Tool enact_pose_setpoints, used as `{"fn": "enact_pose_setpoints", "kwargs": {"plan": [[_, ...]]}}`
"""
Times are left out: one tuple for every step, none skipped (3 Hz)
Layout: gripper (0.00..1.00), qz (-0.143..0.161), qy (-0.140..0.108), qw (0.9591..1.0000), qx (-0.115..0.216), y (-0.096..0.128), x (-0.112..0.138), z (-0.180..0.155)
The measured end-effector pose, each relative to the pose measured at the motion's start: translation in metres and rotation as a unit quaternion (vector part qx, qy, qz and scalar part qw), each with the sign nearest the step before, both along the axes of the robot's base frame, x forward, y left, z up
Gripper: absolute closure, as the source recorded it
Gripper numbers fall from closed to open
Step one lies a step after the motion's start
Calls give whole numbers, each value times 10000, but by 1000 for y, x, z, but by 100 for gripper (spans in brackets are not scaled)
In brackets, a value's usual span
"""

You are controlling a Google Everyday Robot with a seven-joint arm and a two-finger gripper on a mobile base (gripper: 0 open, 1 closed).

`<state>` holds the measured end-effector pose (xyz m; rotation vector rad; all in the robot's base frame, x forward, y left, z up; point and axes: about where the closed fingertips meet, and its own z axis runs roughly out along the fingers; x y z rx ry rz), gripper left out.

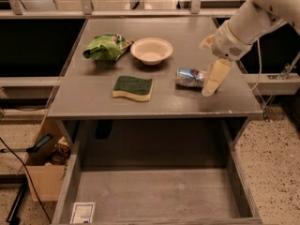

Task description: Place redbull can into top drawer

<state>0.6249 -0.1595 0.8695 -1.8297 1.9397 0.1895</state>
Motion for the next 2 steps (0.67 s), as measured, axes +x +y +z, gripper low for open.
{"fn": "enact_pose_setpoints", "kwargs": {"plan": [[0,20,101,9999,-125,3,4,-14],[0,14,154,9997,-183,4,7,-21]]}}
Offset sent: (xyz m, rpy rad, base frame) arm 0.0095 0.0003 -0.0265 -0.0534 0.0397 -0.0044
